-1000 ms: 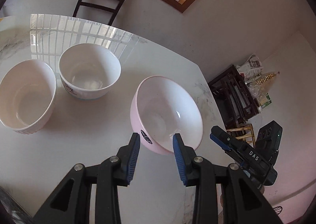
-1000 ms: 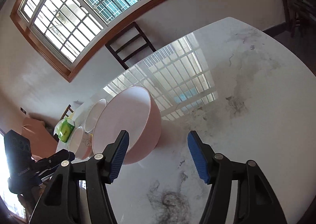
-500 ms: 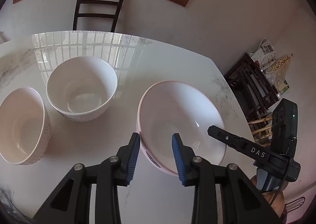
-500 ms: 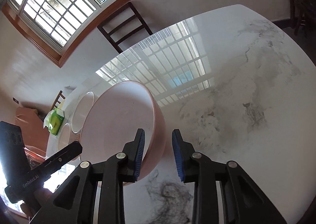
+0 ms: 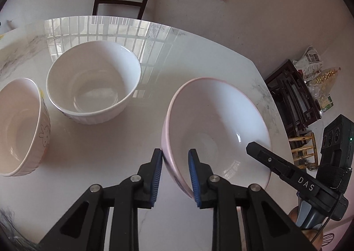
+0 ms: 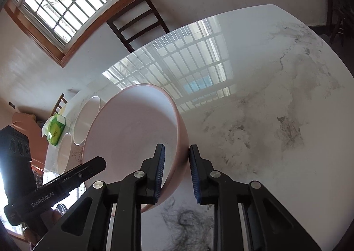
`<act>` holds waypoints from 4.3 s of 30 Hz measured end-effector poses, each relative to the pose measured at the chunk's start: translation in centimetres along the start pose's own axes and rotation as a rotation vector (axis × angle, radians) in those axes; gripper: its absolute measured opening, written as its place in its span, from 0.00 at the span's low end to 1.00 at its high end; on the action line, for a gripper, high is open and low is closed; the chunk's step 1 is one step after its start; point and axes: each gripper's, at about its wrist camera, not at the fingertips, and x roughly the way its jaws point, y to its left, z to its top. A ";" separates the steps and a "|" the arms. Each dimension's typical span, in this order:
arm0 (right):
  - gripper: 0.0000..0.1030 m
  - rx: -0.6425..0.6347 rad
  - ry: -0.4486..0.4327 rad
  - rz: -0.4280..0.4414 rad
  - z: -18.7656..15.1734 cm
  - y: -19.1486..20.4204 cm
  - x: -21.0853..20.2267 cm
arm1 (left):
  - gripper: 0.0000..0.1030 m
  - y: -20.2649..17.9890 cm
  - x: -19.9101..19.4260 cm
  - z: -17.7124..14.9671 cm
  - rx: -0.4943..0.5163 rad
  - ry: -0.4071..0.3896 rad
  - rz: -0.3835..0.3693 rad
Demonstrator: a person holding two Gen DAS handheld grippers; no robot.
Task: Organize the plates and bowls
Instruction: 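Carry the pink bowl beside the plate stack and open the right gripper, then move both grippers to the white lettered bowl and grasp its rim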
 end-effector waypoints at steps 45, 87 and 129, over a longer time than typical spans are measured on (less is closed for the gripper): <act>0.17 -0.138 0.343 0.154 -20.7 9.4 -5.9 | 0.13 8.1 -16.8 -21.3 -0.102 0.016 0.093; 0.40 -0.216 0.215 0.380 -9.4 12.7 -7.4 | 0.19 14.4 -21.7 -13.0 -0.138 -0.146 0.053; 0.39 -0.196 0.421 0.271 -1.7 20.8 11.5 | 0.19 23.8 -10.3 0.6 -0.288 -0.084 -0.043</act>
